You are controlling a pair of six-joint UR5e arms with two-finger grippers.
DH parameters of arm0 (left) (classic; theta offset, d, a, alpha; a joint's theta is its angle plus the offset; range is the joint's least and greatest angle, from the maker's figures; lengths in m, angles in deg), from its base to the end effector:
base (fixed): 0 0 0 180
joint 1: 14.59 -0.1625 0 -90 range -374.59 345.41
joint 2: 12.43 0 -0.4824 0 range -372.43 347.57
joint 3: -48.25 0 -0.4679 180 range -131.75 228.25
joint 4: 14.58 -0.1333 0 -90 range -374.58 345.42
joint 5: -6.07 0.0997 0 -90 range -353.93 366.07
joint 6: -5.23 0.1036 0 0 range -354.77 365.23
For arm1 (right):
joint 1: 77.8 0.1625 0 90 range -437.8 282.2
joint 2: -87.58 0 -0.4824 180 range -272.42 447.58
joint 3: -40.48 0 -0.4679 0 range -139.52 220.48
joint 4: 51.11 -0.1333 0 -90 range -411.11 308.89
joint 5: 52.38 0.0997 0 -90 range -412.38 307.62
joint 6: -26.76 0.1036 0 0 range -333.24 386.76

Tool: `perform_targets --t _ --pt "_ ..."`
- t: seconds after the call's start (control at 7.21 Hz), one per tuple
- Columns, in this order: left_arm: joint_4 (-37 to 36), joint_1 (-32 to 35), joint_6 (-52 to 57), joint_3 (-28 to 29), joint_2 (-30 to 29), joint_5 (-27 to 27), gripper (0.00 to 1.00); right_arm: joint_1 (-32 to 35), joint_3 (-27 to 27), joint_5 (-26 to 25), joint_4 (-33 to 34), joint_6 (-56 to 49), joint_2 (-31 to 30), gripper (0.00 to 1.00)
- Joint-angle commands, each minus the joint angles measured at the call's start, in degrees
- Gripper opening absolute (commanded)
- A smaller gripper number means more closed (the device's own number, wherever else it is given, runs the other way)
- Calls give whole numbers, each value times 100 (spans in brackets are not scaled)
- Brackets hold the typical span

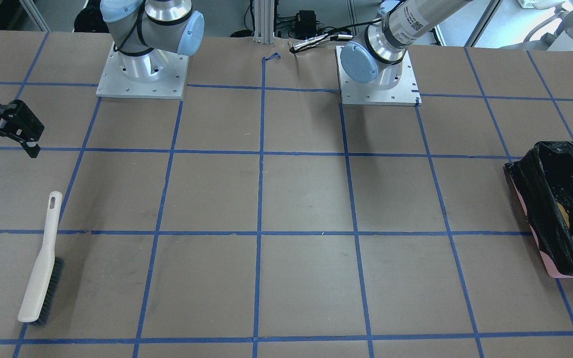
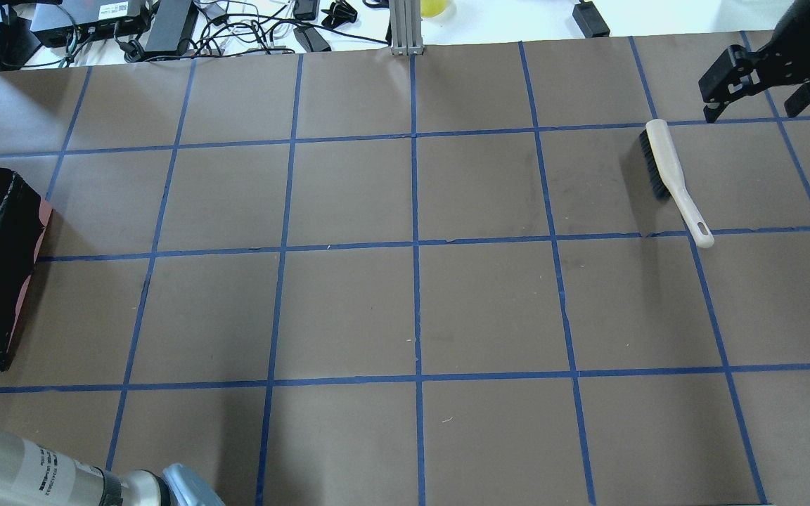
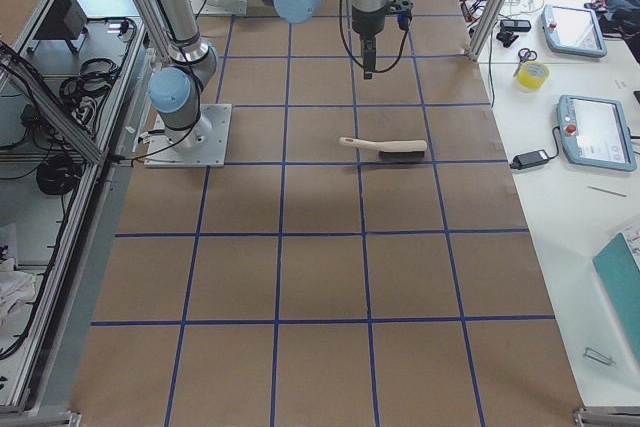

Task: Sweep and dump trash into bin
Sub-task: 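Bring the empty dustpan back with the left gripper while the right releases the brush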

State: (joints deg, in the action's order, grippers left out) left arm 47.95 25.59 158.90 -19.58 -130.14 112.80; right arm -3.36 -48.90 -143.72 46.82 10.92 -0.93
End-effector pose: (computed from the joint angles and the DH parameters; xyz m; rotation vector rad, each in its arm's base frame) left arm 0.5594 -0.6078 0.4896 2.1415 1.7783 0.5103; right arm -0.0327 -0.6055 0.5471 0.0053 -3.0809 0.1732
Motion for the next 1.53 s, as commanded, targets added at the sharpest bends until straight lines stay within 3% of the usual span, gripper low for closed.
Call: perform_targets --t 0.0,0.14,0.28,0.69,0.83,1.39 --pt "1099 8 -449 365 90 -634 0 123 17 54 139 28 -226 100" --pt "1278 103 -765 375 29 -1002 0 280 -18 160 156 115 -280 100" --pt "1445 600 -1108 358 -41 -1154 0 543 -27 257 165 804 -281 100" --pt "1781 1684 -2206 253 -94 -1225 0 1326 -35 232 174 1030 -246 100" --pt "1781 1921 -2732 70 -121 -1478 0 1423 -79 170 174 996 -246 100" --pt "1693 3082 -4394 -380 -340 -1542 0 1635 -352 161 86 960 -438 100"
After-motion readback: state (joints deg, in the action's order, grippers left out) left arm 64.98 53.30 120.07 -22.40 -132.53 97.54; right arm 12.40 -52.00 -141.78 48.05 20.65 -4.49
